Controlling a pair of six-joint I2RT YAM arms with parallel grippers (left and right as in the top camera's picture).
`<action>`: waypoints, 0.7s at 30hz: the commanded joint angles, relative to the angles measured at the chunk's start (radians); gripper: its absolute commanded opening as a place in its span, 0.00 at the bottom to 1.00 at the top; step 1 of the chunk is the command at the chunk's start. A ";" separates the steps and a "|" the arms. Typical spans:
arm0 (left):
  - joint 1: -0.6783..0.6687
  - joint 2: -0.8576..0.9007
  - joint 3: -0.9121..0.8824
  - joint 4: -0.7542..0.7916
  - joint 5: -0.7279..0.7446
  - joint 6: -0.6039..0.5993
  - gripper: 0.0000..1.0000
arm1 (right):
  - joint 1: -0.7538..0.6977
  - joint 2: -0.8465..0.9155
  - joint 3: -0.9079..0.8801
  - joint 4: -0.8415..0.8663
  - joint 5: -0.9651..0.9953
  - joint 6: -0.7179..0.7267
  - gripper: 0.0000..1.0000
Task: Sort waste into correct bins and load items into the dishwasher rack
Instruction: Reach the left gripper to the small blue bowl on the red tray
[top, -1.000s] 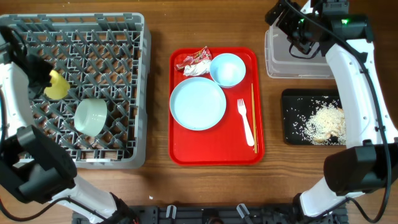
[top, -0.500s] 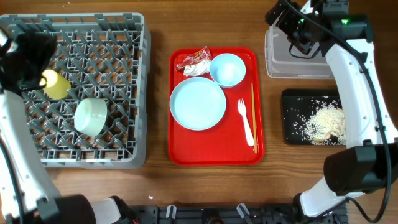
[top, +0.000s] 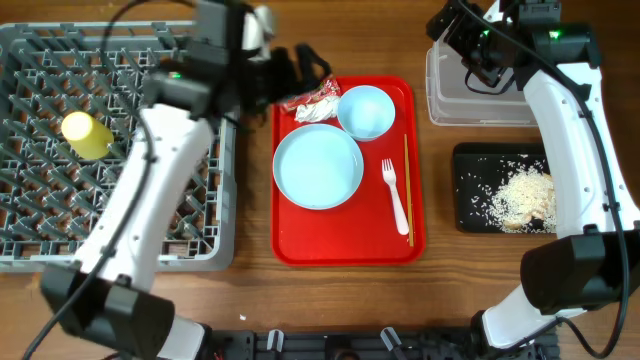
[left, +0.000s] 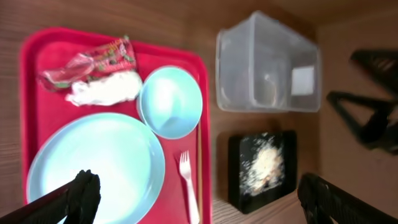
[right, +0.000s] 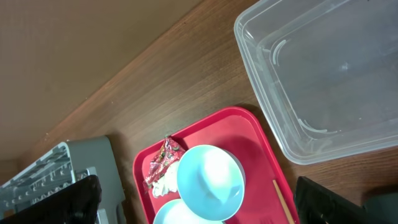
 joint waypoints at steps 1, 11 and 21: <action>-0.113 0.097 0.000 0.008 -0.185 0.014 1.00 | 0.002 0.012 -0.004 0.002 0.013 -0.006 1.00; -0.273 0.359 0.000 0.271 -0.539 0.053 0.89 | 0.002 0.012 -0.004 0.002 0.013 -0.006 1.00; -0.367 0.458 0.000 0.414 -0.515 0.394 0.92 | 0.002 0.012 -0.004 0.002 0.013 -0.006 1.00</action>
